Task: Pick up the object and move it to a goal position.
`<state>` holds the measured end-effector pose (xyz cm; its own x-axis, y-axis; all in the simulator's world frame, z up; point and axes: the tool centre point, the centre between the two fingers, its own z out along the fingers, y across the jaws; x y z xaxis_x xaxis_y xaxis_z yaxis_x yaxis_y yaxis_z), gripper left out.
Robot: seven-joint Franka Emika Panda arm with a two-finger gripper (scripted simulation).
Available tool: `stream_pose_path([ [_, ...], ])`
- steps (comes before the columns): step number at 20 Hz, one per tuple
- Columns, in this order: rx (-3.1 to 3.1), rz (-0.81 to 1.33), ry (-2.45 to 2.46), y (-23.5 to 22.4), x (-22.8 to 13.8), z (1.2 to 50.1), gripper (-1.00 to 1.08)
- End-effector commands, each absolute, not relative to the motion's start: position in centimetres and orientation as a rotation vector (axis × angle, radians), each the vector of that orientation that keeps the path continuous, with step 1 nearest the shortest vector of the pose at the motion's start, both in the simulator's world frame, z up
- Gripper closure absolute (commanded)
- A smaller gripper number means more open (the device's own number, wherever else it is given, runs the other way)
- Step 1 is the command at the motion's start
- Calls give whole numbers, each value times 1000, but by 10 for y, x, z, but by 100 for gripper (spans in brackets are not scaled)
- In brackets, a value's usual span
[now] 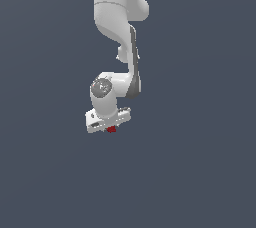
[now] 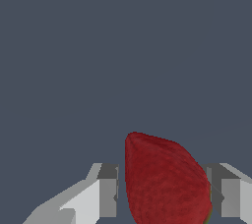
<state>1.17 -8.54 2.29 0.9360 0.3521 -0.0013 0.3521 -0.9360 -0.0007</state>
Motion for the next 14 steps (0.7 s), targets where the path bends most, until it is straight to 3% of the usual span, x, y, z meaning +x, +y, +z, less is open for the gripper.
stream_pose_path([
  [1,-3091,0,-562,-85,12,23,108],
  [14,-3091,0,-562,-83,12,27,108],
])
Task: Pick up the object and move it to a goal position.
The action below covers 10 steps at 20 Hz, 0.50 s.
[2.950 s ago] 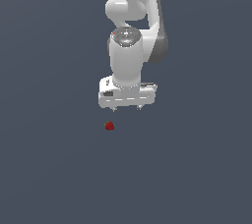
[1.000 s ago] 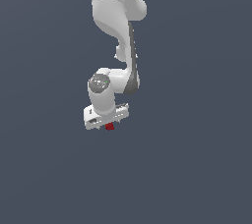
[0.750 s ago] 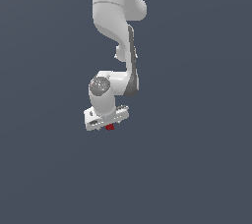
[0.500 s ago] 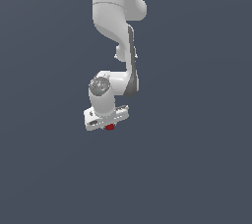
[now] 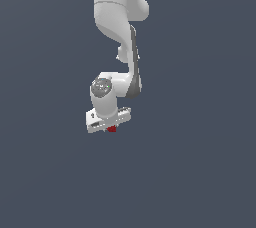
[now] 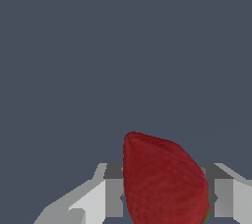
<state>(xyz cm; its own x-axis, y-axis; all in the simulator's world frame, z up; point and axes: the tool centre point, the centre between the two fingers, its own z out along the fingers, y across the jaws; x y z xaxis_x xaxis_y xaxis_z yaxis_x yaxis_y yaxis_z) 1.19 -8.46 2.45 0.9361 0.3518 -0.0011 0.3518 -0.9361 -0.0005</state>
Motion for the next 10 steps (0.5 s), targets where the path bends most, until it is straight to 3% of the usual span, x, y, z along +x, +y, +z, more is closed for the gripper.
stream_pose_path([
  [1,-3091,0,-562,-82,12,30,108],
  [10,-3092,0,-562,-58,10,80,108],
])
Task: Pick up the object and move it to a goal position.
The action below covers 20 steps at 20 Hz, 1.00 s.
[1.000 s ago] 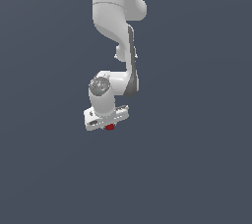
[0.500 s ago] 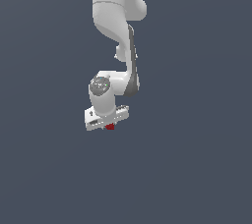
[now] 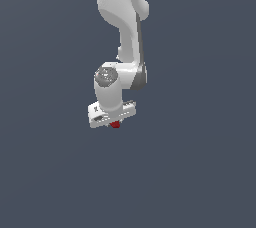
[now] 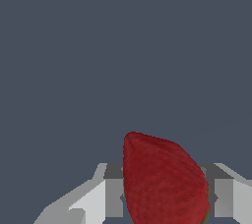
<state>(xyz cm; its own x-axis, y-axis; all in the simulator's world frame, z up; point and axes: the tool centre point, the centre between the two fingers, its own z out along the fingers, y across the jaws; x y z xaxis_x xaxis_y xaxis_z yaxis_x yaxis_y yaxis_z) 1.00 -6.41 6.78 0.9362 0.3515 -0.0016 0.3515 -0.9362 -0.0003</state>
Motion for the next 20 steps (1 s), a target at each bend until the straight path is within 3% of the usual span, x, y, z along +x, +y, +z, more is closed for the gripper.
stream_pose_path([
  [1,3090,0,562,-54,10,89,108],
  [12,3090,0,563,-2,7,200,108],
  [20,3090,0,563,21,9,249,108],
])
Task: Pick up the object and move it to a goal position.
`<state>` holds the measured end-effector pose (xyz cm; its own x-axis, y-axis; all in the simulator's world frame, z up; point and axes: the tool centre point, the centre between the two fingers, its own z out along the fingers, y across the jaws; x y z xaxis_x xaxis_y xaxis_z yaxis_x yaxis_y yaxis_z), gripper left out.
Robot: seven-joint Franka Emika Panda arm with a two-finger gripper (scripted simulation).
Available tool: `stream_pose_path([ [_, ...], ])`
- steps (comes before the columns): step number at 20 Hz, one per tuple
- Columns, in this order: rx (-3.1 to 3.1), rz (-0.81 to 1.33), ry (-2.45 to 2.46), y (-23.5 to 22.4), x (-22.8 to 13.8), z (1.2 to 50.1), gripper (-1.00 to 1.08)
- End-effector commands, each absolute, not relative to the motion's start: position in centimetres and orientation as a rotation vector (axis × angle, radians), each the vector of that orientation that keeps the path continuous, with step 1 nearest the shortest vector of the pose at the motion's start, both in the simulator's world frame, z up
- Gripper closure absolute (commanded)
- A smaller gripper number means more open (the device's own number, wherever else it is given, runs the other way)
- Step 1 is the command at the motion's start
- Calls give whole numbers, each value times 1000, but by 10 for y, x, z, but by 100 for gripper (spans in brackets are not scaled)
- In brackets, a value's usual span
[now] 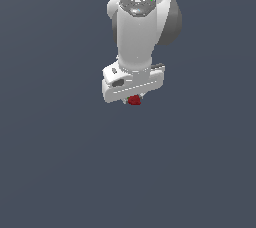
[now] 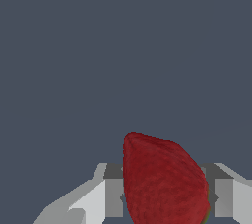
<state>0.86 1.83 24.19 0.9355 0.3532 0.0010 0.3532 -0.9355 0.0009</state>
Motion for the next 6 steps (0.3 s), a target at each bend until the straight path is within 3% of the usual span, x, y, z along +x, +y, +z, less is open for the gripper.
stream_pose_path([
  [1,3090,0,563,23,9,252,108],
  [6,3090,0,563,26,10,259,108],
])
